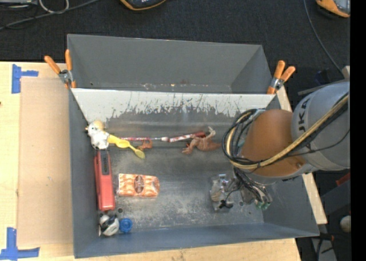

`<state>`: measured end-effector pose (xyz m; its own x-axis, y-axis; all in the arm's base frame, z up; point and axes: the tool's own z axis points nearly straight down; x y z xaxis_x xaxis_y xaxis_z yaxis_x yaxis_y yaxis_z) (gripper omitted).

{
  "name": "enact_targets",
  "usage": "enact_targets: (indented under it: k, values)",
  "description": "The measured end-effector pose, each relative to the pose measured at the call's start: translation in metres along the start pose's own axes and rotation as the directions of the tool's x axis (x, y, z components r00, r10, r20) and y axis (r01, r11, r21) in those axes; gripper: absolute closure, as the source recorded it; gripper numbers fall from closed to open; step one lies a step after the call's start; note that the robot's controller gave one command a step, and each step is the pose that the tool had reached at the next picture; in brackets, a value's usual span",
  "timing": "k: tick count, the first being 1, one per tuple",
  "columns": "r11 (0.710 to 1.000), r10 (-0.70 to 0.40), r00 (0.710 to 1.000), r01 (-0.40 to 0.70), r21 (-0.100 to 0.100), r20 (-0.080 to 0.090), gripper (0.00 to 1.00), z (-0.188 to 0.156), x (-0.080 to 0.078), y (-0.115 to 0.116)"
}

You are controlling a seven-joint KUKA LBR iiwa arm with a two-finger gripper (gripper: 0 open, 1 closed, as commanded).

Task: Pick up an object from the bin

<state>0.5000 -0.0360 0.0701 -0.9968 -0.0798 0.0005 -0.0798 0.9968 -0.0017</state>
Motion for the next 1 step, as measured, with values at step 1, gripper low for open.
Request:
enact_targets:
  k: [1]
  values:
    - [1.000,-0.028,1.000,0.028,-0.001,0.000,1.00,0.0001,-0.0083,-0.0115]
